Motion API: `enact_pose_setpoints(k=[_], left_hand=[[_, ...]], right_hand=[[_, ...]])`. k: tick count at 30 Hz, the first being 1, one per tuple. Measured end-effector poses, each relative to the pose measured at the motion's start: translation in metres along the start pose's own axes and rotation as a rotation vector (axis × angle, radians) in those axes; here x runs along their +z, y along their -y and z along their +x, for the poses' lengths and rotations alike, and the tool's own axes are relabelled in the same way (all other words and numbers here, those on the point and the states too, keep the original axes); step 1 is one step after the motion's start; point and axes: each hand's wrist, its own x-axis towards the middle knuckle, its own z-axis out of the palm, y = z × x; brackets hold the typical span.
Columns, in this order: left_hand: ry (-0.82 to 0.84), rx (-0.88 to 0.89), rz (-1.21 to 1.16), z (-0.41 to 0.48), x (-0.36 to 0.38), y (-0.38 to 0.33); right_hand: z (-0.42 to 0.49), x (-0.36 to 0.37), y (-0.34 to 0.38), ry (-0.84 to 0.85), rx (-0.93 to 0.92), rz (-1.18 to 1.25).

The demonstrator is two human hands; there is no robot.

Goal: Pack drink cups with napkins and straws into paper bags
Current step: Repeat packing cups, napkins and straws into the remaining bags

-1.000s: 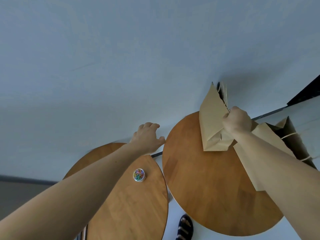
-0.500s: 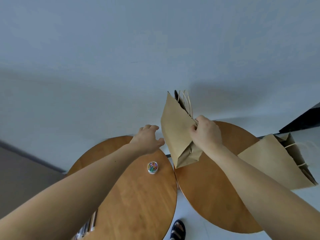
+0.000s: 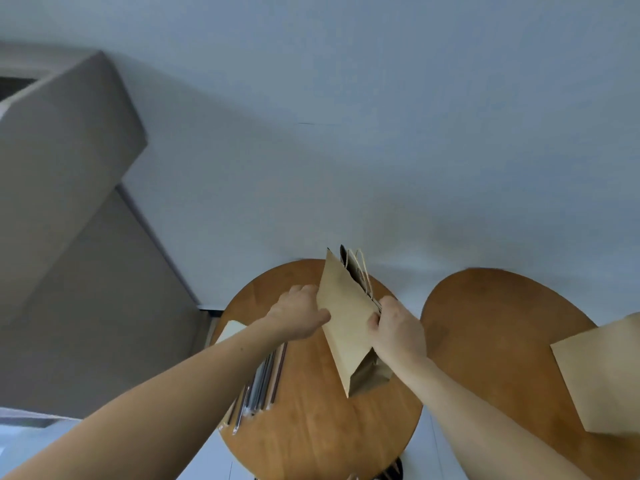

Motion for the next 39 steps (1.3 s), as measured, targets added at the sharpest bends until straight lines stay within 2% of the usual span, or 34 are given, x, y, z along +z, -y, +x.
enact_pose_setpoints(k=[8,14,19,25,29,32,35,39], left_hand=[[0.101,-0.015,0.041,-0.027,0.027,0.051],[0.160,0.004,0.061,-0.024,0.051,0.059],[0.167,-0.001,0.086,-0.017,0.066,0.047],[0.210,-0.131,-0.028,-0.014,0.080,0.033],[0.123,-0.253,-0.037,-0.011,0.087,0.019],[0.050,-0.275,-0.051,-0.007,0.087,0.015],[-0.021,-0.346,0.022,-0.007,0.081,0.025],[-0.042,-0.441,0.074,-0.012,0.076,0.046]], right_hand=[[-0.073,0.058,0.013,0.161,0.094,-0.033],[-0.089,0.064,0.006,0.295,0.149,0.090],[-0.086,0.057,-0.003,0.281,0.216,0.105],[-0.064,0.049,-0.010,0.291,0.224,0.107],[-0.044,0.049,-0.014,0.270,0.178,0.042],[-0.035,0.050,-0.026,0.288,0.136,-0.043],[-0.032,0.048,-0.044,0.287,0.139,-0.122],[-0.027,0.046,-0.065,0.288,0.126,-0.113]])
